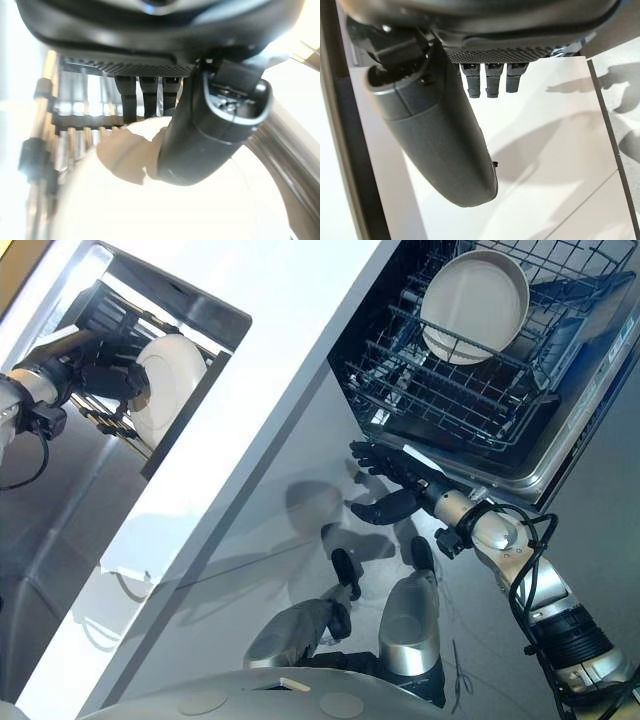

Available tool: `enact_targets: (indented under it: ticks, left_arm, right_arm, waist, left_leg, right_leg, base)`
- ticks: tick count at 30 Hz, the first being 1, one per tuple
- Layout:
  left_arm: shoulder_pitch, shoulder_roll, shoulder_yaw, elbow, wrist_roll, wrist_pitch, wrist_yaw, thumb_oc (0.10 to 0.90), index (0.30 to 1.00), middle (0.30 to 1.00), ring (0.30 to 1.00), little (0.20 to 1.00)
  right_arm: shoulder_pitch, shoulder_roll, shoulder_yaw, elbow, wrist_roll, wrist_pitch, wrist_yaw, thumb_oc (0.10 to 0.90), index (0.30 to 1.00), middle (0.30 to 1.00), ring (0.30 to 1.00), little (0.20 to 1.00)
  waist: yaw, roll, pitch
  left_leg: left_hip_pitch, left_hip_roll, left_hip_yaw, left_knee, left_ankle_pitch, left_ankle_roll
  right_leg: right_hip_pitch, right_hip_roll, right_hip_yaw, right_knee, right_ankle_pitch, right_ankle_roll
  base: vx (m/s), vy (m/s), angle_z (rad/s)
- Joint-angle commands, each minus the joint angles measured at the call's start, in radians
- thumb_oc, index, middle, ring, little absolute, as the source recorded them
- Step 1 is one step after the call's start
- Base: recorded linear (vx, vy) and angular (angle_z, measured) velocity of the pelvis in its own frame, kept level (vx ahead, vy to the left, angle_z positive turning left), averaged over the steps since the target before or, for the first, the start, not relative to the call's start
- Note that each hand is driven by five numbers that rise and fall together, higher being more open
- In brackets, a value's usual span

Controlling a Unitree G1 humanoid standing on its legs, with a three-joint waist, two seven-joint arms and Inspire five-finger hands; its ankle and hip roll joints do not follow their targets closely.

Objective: Pick up plates and place into dishwasher.

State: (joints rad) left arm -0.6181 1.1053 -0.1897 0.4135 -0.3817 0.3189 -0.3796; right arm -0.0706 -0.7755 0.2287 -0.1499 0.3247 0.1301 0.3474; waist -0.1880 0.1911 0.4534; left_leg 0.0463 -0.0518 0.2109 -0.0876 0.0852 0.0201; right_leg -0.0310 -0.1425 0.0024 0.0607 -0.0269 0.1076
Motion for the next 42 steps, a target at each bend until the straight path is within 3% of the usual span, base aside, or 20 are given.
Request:
enact_targets:
  ticks: [1, 15, 19, 23, 42]
  left_arm:
    - [0.18, -0.261, -0.166, -0.24, -0.26, -0.102, -0.395, 0.396, 0.554, 0.554, 0.554, 0.496]
    - [0.266, -0.261, -0.089, -0.222, -0.248, -0.103, -0.459, 0.385, 0.545, 0.545, 0.545, 0.485]
    - [0.271, -0.261, -0.084, -0.222, -0.248, -0.104, -0.461, 0.394, 0.552, 0.552, 0.552, 0.494]
    - [0.274, -0.265, -0.072, -0.219, -0.284, -0.12, -0.46, 0.328, 0.495, 0.495, 0.495, 0.428]
    - [0.272, -0.255, -0.052, -0.196, -0.293, -0.116, -0.488, 0.311, 0.481, 0.481, 0.481, 0.411]
  right_arm:
    - [-0.008, 0.004, -0.03, -0.143, 0.0, -0.121, 0.044, 0.8, 0.9, 0.9, 0.9, 0.9]
    - [0.049, 0.042, -0.048, -0.146, -0.026, -0.124, 0.104, 0.8, 0.9, 0.9, 0.9, 0.9]
    - [0.051, 0.043, -0.048, -0.144, -0.027, -0.126, 0.107, 0.8, 0.9, 0.9, 0.9, 0.9]
    - [0.056, 0.051, -0.043, -0.14, -0.031, -0.134, 0.108, 0.8, 0.9, 0.9, 0.9, 0.9]
    - [0.069, 0.08, -0.025, -0.138, -0.026, -0.151, 0.1, 0.8, 0.9, 0.9, 0.9, 0.9]
  waist:
    - [-0.05, -0.018, -0.092]
    - [-0.021, -0.036, -0.188]
    - [-0.02, -0.037, -0.191]
    - [-0.018, -0.038, -0.211]
    - [-0.014, -0.06, -0.258]
  left_leg:
    - [-0.058, -0.085, -0.006, 0.079, -0.105, 0.001]
    - [0.013, -0.084, -0.017, 0.049, -0.117, 0.012]
    - [0.017, -0.084, -0.018, 0.046, -0.118, 0.013]
    - [0.037, -0.086, -0.019, 0.031, -0.119, 0.015]
    - [0.065, -0.071, -0.009, 0.02, -0.127, 0.015]
  right_leg:
    - [-0.103, 0.087, -0.013, 0.066, 0.0, 0.003]
    - [-0.029, 0.08, -0.04, 0.047, -0.006, 0.014]
    - [-0.025, 0.079, -0.04, 0.046, -0.005, 0.014]
    - [-0.009, 0.079, -0.037, 0.032, 0.001, 0.02]
    - [0.029, 0.095, -0.031, -0.011, 0.01, 0.017]
  base:
    - [0.0, -0.005, 0.05]
    - [0.0, -0.027, 0.03]
    - [-0.01, -0.01, 0.01]
    - [-0.03, -0.043, 0.02]
    - [-0.01, -0.048, -0.02]
